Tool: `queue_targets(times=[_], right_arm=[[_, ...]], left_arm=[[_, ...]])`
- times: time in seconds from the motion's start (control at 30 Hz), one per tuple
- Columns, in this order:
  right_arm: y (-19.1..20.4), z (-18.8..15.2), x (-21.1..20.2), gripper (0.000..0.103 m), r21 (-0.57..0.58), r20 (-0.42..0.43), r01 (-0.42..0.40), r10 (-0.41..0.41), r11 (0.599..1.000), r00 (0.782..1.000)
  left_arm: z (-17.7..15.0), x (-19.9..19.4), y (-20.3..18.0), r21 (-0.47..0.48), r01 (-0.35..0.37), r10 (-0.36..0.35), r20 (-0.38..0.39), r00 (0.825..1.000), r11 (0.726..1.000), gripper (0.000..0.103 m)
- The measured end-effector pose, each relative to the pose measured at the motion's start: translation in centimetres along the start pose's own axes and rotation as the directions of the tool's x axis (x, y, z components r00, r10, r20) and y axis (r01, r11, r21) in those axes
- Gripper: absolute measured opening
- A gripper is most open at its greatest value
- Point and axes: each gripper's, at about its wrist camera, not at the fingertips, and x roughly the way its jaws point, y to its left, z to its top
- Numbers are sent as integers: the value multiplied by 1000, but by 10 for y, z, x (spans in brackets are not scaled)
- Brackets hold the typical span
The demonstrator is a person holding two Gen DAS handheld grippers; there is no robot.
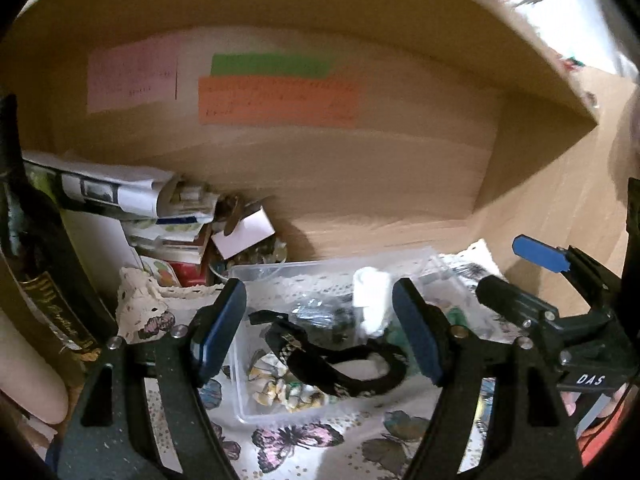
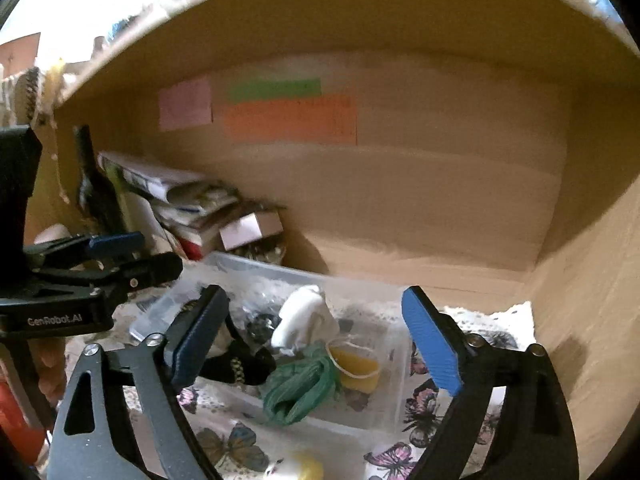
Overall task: Organize soft objects
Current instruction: 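Lift the white cloth into the box with the right tool while the left drops the foil bag in, then grasp the beaded bracelet with the right tool while the left tool grasps the yellow-white felt ball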
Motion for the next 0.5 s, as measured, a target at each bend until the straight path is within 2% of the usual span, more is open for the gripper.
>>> queue_targets(times=[0.07,0.2,0.27,0.5], right_arm=[[1,-1,-13,92,-8,29,14,-13,1000,999],[0,-8,-34,100,-5,69,25,-25,1000,997],[-2,-14,-42,101,4,73,26,-26,1000,997],[-8,-44,-56,101,28,26,70,-71,997,997]], left_arm=[[-3,-9,-4,10,3,-4,20,1000,1000,77],[-12,-29,-12,26,6,-8,54,999,1000,93],[-19,-33,-15,37,10,-12,56,998,999,93],[-47,-26,-30,60,47,-46,-28,999,997,96]])
